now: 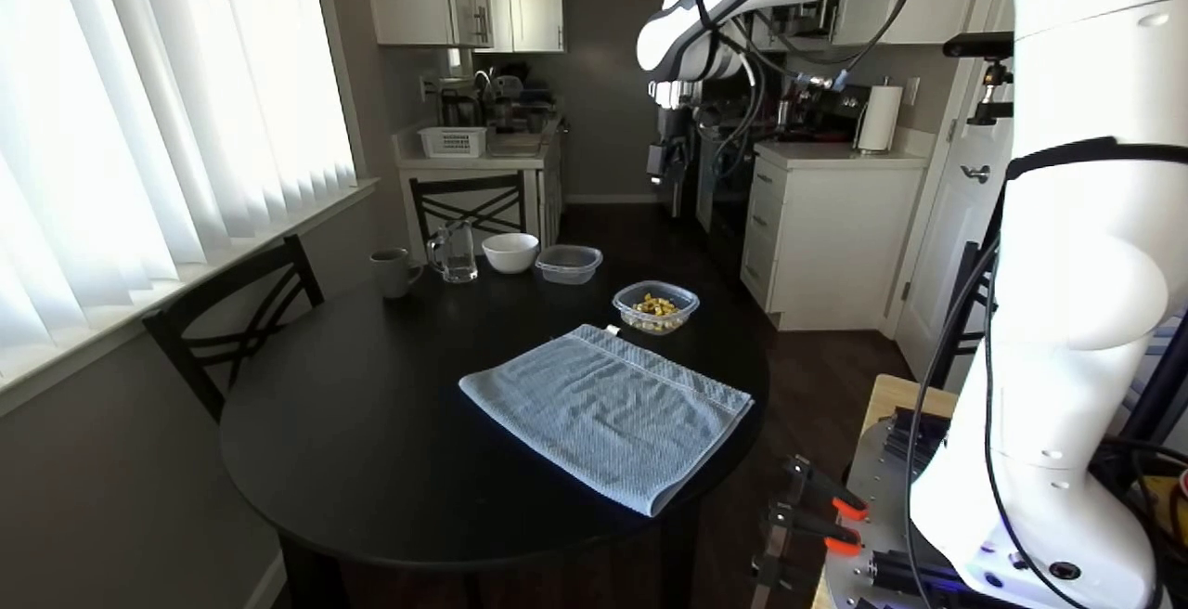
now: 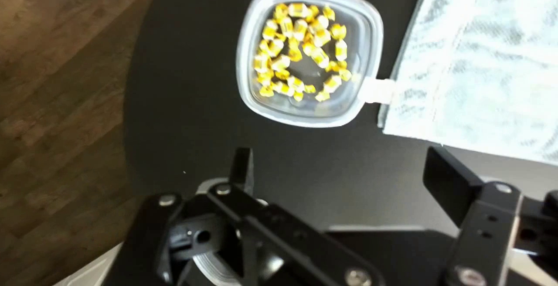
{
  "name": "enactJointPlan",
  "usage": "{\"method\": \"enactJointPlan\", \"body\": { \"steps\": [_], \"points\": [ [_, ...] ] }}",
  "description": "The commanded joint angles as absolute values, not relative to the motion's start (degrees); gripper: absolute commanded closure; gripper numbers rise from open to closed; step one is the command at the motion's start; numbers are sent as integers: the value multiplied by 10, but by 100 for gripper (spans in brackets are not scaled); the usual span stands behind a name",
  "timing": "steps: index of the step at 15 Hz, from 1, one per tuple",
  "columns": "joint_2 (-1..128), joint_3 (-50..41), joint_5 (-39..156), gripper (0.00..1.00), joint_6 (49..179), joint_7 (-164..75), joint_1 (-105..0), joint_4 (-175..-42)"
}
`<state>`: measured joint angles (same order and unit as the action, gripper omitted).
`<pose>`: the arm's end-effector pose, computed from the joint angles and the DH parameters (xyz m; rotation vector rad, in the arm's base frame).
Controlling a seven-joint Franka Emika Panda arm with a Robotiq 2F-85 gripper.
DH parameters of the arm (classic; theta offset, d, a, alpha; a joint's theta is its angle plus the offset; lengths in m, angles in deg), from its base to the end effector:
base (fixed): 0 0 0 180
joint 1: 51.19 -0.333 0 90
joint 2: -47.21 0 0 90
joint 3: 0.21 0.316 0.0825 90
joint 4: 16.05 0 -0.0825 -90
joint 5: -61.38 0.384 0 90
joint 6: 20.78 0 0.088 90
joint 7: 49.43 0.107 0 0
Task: Pour the contents of the bowl on the table
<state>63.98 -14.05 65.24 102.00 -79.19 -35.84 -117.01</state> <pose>0.5701 -0.3016 0.4122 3.0824 -0.0163 0.1229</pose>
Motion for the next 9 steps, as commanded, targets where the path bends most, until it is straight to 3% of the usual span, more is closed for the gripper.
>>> {"method": "enactJointPlan", "body": {
  "steps": [1, 9],
  "points": [
    [756, -94, 768, 0, 1009, -772, -314, -1054],
    [952, -36, 833, 0, 927, -690, -255, -860]
  ]
}}
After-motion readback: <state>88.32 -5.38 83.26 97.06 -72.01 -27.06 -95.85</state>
